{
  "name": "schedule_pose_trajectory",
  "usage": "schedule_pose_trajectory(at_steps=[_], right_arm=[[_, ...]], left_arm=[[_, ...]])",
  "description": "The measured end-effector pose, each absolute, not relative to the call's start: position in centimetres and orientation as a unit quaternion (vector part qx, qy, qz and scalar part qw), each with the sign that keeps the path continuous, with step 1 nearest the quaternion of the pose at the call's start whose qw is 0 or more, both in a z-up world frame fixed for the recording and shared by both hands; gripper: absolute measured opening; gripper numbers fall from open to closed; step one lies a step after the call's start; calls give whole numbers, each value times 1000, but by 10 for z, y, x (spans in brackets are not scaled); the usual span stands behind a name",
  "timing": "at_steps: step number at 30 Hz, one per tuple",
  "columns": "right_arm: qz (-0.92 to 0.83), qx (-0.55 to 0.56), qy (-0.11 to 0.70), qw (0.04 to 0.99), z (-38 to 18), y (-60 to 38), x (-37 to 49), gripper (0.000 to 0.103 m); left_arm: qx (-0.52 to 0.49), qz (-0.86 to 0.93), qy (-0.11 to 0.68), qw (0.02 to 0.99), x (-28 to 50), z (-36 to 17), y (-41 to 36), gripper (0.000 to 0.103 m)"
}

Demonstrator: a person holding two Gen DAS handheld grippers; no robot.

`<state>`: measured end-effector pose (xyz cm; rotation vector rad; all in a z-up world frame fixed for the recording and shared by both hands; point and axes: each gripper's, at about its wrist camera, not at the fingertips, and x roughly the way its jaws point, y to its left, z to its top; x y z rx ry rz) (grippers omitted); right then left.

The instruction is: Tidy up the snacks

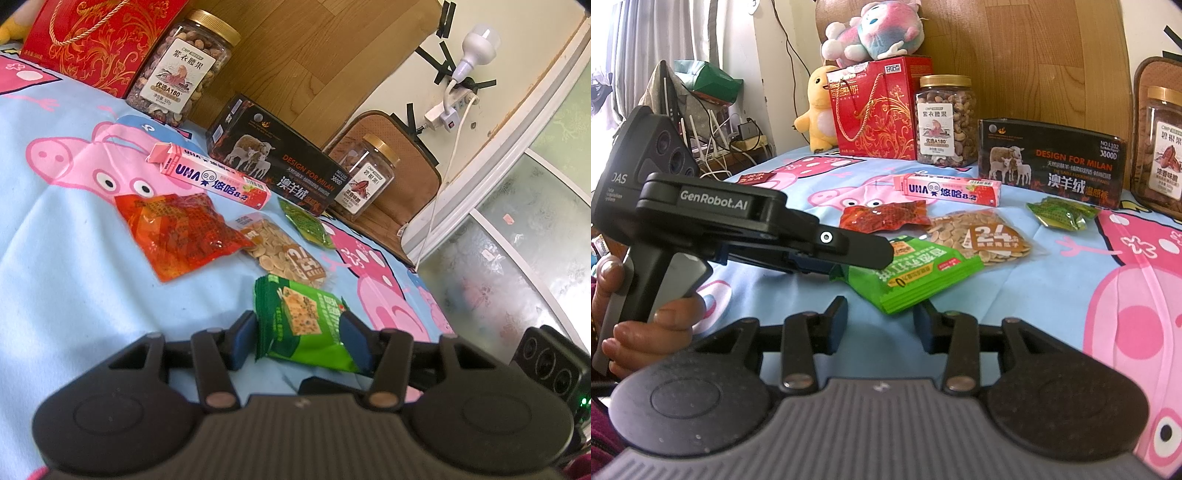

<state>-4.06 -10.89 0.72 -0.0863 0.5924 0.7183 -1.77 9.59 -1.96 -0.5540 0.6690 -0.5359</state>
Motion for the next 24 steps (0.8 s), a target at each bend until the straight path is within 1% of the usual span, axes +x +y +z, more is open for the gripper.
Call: schedule_pose_trajectory(at_steps=[9,16,19,21,23,24], right_arm=[[346,-42,286,893,7,-109,-40,43],[343,-47,284,894,7,-107,-44,43],[342,-47,284,895,7,-108,-44,43],[343,-46,284,894,7,-109,-44,45],[340,-46,284,895,8,-109,-45,54],[337,-46,283,897,8,-109,-45,57]], left_arm=[[-269,-258,320,871,-17,-20,96,51],[-270,-261,322,869,-16,-19,95,53],[-289,-265,331,858,-12,-18,100,58],[-298,-267,337,852,-8,-17,99,60],[-293,-268,343,852,-5,-16,97,60],[-291,-268,344,852,-4,-15,97,60]])
